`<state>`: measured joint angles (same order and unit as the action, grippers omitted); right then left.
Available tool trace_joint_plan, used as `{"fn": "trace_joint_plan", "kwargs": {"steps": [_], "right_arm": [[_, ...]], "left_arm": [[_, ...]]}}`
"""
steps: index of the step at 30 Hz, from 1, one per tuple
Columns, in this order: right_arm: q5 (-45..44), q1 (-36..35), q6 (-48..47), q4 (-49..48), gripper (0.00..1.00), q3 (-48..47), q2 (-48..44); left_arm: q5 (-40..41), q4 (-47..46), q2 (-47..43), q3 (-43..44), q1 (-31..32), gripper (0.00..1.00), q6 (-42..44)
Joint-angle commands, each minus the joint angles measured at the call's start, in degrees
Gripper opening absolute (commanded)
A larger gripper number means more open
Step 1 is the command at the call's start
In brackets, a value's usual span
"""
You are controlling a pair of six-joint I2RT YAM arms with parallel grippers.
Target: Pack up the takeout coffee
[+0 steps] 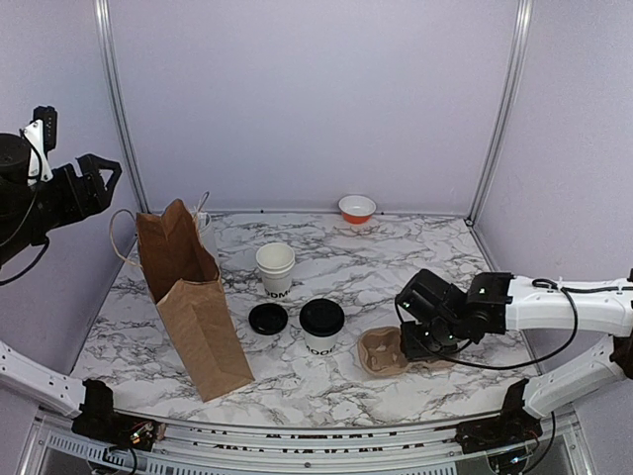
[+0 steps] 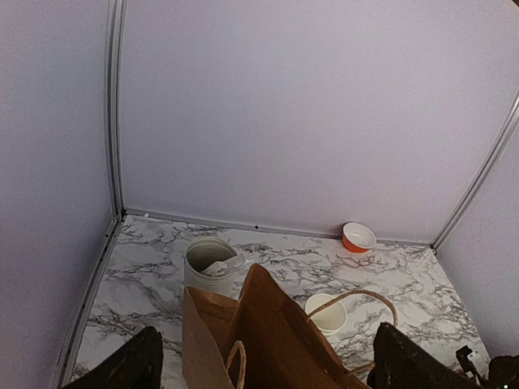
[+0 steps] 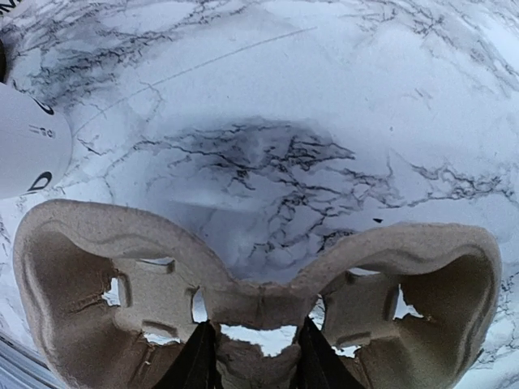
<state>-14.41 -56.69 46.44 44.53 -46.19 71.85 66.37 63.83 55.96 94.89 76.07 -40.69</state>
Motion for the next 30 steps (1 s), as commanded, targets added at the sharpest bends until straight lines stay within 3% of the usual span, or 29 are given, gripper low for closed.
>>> {"fn": "trace_joint_plan", "kwargs": {"steps": [1,6,9,22,30], "right_arm": [[-3.0,0.4,-1.1,1.6,0.32,-5.3,-2.2],[-3.5,2.3,-3.8,2.1,0.32,-9.2,-4.0],[-3.3,4.3,-6.0,1.9,0.32,-11.4,-5.0],[-2.9,10.6,-13.5,0.3,0.33,-16.9,-6.6],[-2.2,11.6,-16.1,-2.0,0.34,-18.3,-6.8]], "left_arm": [[-1.0,8.2,2.1,2.8,-0.7,0.84,-5.2],[-2.1,18.3,5.5,5.1,-2.1,0.74,-13.4],[-4.1,18.7,6.0,3.0,-3.2,0.68,-15.2],[-10.7,18.6,13.0,-0.6,-14.9,0.4,-12.9],[-19.1,11.0,15.2,2.0,-23.8,0.0,-3.1]]}}
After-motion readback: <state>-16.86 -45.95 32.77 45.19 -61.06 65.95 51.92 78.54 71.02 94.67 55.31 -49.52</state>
